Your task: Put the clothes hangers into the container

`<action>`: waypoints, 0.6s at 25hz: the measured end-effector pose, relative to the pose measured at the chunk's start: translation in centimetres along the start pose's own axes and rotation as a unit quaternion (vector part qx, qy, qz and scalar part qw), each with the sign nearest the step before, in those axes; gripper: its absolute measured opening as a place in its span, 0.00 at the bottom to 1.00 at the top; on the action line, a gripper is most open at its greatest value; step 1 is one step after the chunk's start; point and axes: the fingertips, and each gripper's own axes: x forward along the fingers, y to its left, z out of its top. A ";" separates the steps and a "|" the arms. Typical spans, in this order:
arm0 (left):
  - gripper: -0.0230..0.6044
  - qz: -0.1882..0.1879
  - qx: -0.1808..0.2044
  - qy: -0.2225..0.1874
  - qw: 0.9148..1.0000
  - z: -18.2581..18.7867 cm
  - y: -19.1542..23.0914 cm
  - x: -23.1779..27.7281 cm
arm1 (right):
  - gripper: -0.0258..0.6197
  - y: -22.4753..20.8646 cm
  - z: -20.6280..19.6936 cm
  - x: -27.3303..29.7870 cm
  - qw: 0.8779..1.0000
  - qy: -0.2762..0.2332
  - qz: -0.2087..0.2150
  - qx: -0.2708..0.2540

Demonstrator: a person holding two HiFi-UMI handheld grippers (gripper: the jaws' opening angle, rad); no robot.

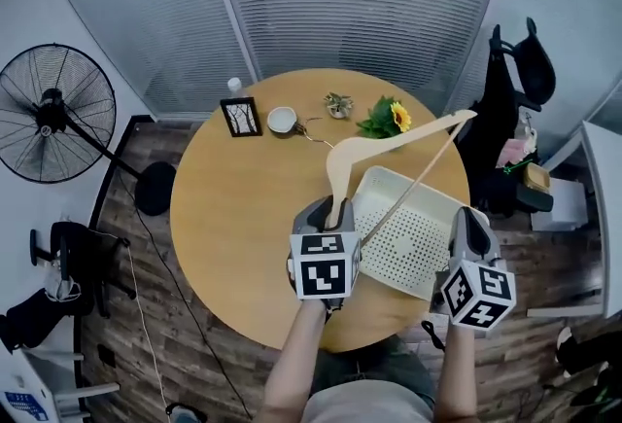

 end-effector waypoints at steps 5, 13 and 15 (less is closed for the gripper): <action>0.19 -0.026 0.022 0.012 0.999 -0.2 -2.6 1.2 | 0.08 -3.3 -0.7 -1.3 0.999 0.002 -0.036 0.013; 0.19 -0.048 0.049 0.029 0.997 -0.8 -5.0 2.7 | 0.08 -7.2 -1.2 -3.3 0.996 -0.004 -0.079 0.033; 0.19 -0.055 0.057 0.033 0.996 -1.0 -5.3 2.9 | 0.08 -7.8 -1.5 -3.7 0.995 -0.002 -0.088 0.038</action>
